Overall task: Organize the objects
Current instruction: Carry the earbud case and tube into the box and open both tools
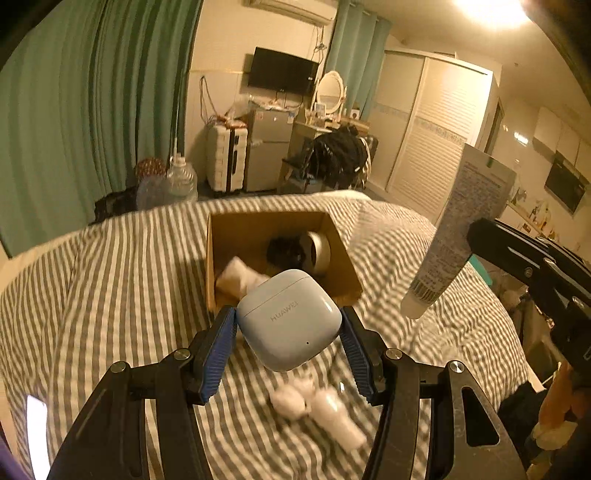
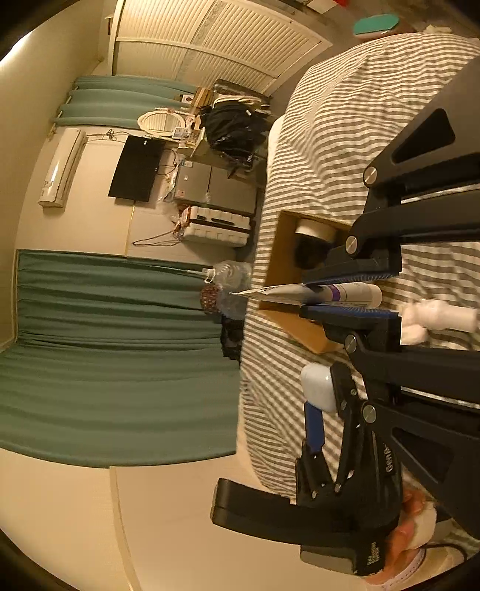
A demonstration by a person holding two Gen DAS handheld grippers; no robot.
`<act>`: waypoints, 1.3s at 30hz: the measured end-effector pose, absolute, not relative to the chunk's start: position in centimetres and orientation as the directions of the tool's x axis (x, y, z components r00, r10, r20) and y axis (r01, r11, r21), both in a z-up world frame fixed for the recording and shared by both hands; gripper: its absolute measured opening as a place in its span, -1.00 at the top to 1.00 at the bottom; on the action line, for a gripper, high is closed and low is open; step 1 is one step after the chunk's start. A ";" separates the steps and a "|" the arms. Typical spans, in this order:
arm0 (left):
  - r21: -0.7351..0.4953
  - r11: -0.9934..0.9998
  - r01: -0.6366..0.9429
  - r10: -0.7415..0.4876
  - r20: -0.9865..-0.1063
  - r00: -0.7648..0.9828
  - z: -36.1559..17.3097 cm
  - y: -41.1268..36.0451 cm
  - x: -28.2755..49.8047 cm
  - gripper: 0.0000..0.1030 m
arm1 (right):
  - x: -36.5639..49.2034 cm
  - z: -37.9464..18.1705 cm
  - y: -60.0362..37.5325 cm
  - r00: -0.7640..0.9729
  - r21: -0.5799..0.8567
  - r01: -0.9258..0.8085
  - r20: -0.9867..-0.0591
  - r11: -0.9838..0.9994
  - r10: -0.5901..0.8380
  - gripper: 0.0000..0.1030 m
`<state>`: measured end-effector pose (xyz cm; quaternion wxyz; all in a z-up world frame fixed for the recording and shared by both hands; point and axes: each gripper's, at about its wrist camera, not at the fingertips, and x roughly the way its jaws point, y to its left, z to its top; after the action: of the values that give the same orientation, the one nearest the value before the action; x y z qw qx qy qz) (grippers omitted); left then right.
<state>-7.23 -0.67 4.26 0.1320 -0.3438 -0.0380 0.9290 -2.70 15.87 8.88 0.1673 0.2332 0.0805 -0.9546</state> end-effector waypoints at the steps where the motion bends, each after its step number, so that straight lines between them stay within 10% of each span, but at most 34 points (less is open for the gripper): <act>1: -0.157 -0.963 -0.219 0.269 -0.623 -0.735 4.5 -0.6 -8.0 -0.13 | -3.4 9.2 15.7 -0.837 -0.076 0.357 -0.468 -0.931 -0.283 0.79; 36: 0.034 -0.975 -0.218 0.121 -0.743 -0.658 -9.6 2.3 -27.7 -0.17 | -29.2 -7.2 17.5 -0.624 0.134 0.320 -0.715 -0.938 -0.315 0.78; 39: 0.042 -0.977 -0.207 0.109 -0.739 -0.664 -8.8 2.2 -26.1 -0.57 | -27.7 -5.7 18.4 -0.665 0.141 0.296 -0.680 -0.945 -0.310 0.17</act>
<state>-26.13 2.19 -8.77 0.0867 -0.4004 0.0611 0.9102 -27.68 18.35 -5.67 0.1659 0.3742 -0.0092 -0.9123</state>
